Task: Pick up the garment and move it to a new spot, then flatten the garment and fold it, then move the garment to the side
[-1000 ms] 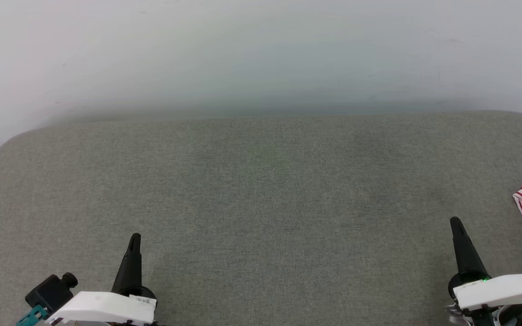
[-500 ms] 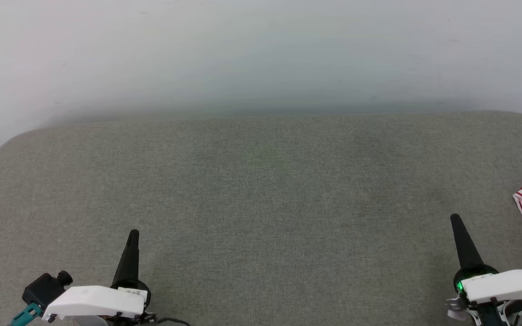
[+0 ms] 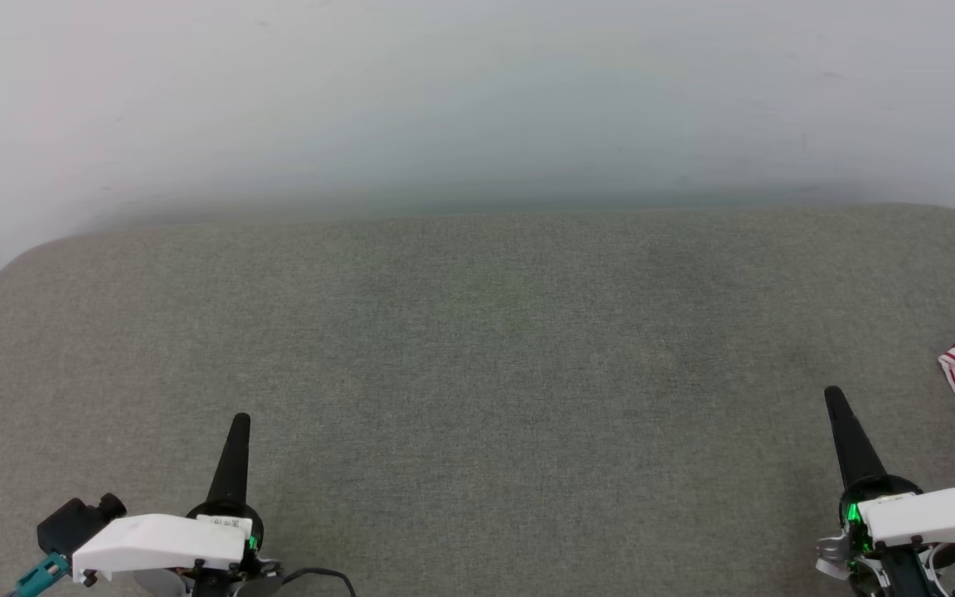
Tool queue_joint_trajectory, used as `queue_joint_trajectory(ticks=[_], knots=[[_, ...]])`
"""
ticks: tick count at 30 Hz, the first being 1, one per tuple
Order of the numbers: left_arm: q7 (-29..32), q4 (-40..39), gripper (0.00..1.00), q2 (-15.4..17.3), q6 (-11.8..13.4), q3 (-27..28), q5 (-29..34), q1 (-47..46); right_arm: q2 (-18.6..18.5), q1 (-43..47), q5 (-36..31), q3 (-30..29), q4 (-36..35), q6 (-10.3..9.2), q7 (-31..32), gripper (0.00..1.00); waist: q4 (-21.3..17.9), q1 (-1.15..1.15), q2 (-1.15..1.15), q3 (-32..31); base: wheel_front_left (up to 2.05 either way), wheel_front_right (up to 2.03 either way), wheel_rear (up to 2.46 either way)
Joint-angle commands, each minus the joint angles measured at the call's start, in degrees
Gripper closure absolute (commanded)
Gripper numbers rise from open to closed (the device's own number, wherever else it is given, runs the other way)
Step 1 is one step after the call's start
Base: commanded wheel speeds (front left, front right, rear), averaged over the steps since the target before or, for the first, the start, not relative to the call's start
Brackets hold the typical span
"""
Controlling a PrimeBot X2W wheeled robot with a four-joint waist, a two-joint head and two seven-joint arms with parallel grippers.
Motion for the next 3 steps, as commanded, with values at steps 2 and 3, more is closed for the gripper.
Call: queue_joint_trajectory(ticks=[2, 3], knots=[[0.5, -0.1, 1.0, 0.2, -0.2, 0.3, -1.6, -1.3, 0.2, -1.2, 1.5, -0.3, -0.1, 0.01, 0.4, 1.0, 0.0, 0.0, 0.0, 0.0, 0.0, 0.0, 0.0], [0.6, -0.1, 1.0, 0.2, -0.2, 0.3, -2.1, -1.3, 0.2, -1.3, 2.0, -0.3, 0.0, 0.01, 0.5, 1.0, 0.0, 0.0, 0.0, 0.0, 0.0, 0.0, 0.0]])
